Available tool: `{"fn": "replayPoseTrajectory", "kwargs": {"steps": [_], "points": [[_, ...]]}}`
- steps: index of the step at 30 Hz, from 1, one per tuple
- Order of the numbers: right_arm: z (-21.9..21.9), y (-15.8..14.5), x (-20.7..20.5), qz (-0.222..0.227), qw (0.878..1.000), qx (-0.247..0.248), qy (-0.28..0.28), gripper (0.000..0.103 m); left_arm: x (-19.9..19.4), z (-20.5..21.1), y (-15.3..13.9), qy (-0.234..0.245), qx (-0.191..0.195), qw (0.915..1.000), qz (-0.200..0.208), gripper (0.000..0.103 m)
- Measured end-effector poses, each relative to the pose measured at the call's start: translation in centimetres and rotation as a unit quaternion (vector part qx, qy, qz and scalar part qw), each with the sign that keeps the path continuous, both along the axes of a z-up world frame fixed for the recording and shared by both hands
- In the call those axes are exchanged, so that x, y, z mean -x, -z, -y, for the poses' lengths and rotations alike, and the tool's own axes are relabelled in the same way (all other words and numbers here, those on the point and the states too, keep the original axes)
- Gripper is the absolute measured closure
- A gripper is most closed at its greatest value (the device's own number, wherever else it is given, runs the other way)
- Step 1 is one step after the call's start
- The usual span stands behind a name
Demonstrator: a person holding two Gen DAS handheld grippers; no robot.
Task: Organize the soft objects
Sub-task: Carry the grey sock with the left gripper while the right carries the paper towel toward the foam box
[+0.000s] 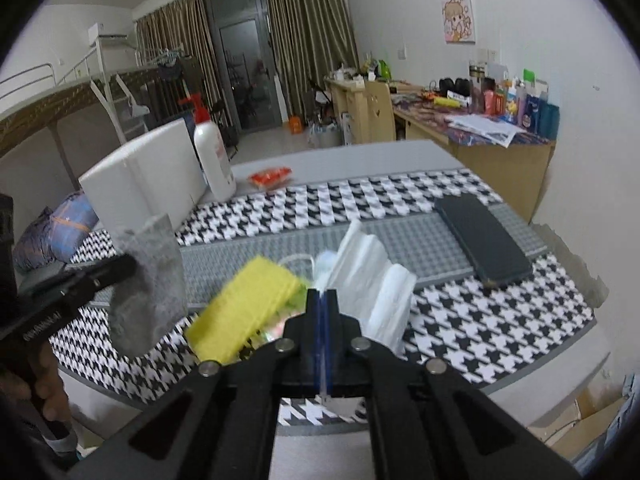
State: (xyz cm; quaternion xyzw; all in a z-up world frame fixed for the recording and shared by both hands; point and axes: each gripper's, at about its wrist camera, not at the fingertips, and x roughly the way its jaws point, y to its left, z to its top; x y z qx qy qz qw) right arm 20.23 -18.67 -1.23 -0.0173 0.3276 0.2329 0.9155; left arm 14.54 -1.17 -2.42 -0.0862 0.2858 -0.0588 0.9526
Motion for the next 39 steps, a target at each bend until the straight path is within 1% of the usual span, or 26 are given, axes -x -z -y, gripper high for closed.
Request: {"fn": "replayPoseTrajectory", "kwargs": {"steps": [6,13,26,32,39], "points": [[-0.4,-2.5,0.3,0.029,0.999,-0.012,-0.005,0.1,0.3,-0.8,-0.8,-0.011,-0.002,0.9999,0.013,0.094],[-1.2,-4.3,0.6,0.056,0.998,-0.018,-0.012,0.1,0.9,-1.7,-2.0,-0.024,-0.008,0.9993,0.029,0.094],[-4.3,-5.3,0.9,0.08,0.995,-0.026,-0.046,0.1,1.7,-3.9,-4.1,-0.044,-0.034,0.9969,0.056,0.094],[-6.5,-5.4,1.1,0.083,0.994,-0.031,-0.062,0.1,1.6,-5.1,-4.5,-0.056,-0.048,0.9958,0.054,0.094],[-9.0,-5.8,1.4,0.089,0.992,-0.037,-0.076,0.1,2.3,-7.1,-5.3,-0.065,-0.061,0.9938,0.066,0.094]]}}
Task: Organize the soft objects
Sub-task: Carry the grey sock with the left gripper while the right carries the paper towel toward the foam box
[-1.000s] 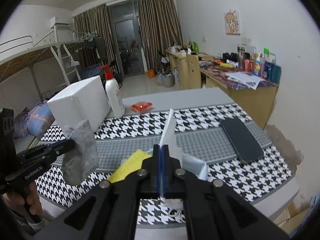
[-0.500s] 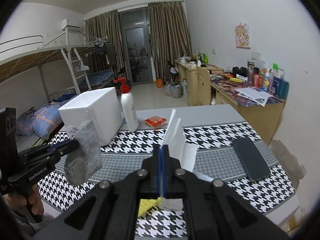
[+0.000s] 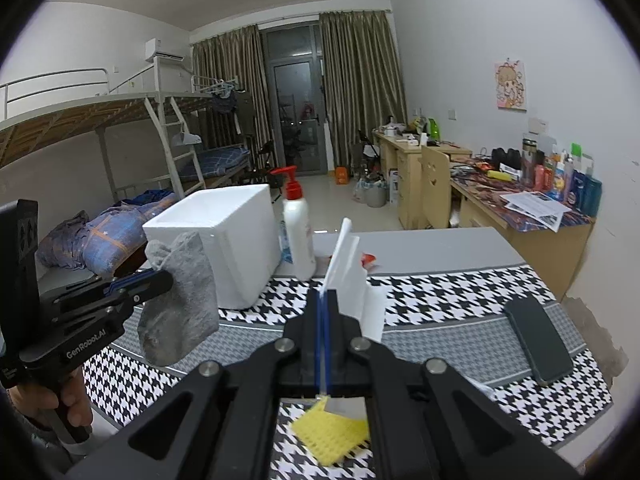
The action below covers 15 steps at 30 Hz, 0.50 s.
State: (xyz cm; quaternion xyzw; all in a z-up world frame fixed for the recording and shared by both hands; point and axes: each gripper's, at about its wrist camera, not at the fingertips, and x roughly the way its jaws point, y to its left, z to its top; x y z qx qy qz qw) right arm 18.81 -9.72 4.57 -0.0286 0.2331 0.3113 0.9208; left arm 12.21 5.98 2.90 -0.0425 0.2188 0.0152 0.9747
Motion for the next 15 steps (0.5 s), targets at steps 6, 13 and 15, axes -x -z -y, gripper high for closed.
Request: {"fn": "replayPoseTrajectory", "kwargs": {"steps": [6,13,15], "points": [[-1.9,-0.6,0.2,0.006,1.0,-0.005,-0.013,0.1,0.4,-1.6,-0.7,-0.01,-0.007,0.9999,0.008,0.094],[-4.0,-1.0,-0.2,0.002,1.0,-0.007,-0.029,0.1,0.4,-2.8,-1.8,-0.018,-0.016,0.9995,0.018,0.094],[-4.4,-1.3,-0.2,0.004,0.999,-0.007,-0.032,0.1,0.4,-3.1,-2.1,-0.02,-0.017,0.9994,0.021,0.094]]}}
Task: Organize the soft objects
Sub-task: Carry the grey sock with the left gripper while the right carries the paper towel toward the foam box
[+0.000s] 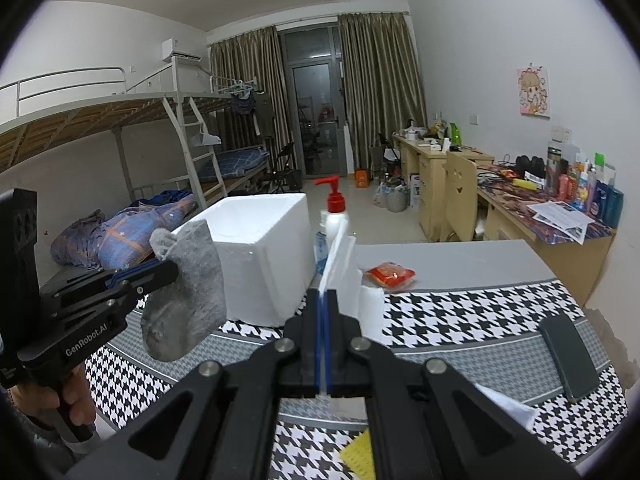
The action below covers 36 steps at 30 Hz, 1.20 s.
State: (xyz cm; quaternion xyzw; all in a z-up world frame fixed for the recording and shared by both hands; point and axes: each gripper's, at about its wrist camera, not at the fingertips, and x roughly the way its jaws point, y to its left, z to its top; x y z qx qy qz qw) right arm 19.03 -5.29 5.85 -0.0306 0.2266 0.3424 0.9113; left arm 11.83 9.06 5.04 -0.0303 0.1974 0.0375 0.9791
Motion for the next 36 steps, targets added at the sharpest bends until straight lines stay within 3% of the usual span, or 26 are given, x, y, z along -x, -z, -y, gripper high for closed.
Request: {"fn": "replayPoseTrajectory", "kwargs": {"steps": [19,36], "points": [[-3.5,-3.1,-0.4,0.019,0.999,0.002,-0.034,0.1,-0.6,-2.0,-3.2,-0.014,-0.01,0.9995,0.028,0.094],[-5.9,-5.0,-1.3,0.031,0.998,0.003,-0.049,0.1,-2.9,-4.1,-4.7,-0.034,-0.013,0.999,0.027,0.094]]}}
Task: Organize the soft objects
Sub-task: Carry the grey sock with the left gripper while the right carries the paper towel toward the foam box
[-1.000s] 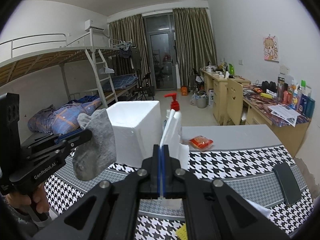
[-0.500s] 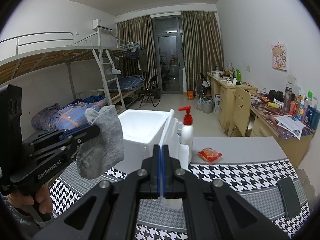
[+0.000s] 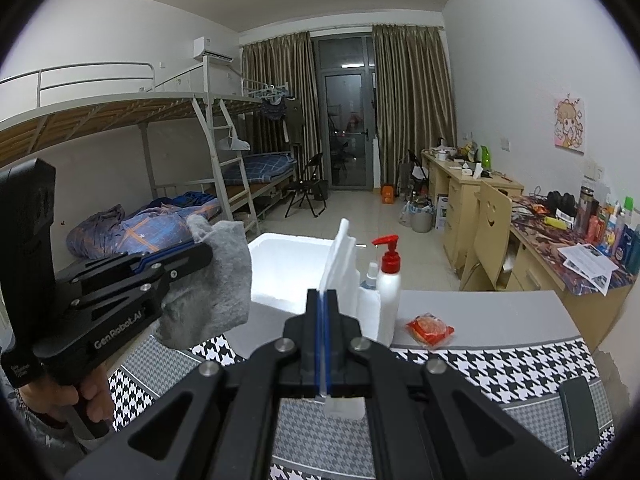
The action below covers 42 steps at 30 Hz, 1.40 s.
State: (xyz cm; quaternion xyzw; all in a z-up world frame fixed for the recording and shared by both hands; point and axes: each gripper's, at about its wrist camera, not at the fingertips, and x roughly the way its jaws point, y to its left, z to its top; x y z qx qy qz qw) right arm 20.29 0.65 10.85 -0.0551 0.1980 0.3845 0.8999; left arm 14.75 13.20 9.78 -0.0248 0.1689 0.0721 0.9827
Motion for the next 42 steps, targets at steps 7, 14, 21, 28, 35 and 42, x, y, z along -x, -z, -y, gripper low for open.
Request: {"fn": "replayPoseTrajectory", "kwargs": {"steps": [7,14,21,28,35,42], "points": [[-0.8,-0.7,-0.4,0.002,1.0,0.0,-0.006,0.1,-1.0,-0.9,-0.3,0.003,0.005,1.0,-0.003,0.097],[-2.0,-1.2,-1.0,0.003,1.0,0.0,-0.008,0.1,-1.7,-1.6,-0.3,-0.001,0.01,0.9999,-0.004,0.098],[-3.4,-1.8,-1.9,0.005,1.0,0.002,-0.009,0.1,-2.9,-2.3,-0.7,-0.011,0.008,0.9999,-0.004,0.098],[-4.3,-1.9,-2.4,0.004,1.0,0.004,-0.012,0.1,-4.6,-3.8,-0.7,-0.022,0.008,0.9996,-0.013,0.098],[-5.5,-2.0,-3.0,0.006,1.0,0.007,-0.009,0.1,-6.0,-5.2,-0.1,-0.039,0.014,0.9989,-0.023,0.098],[-6.5,-1.9,-3.6,0.003,1.0,0.013,-0.009,0.1,-7.8,-6.6,1.2,-0.042,0.022,0.998,-0.041,0.098]]}}
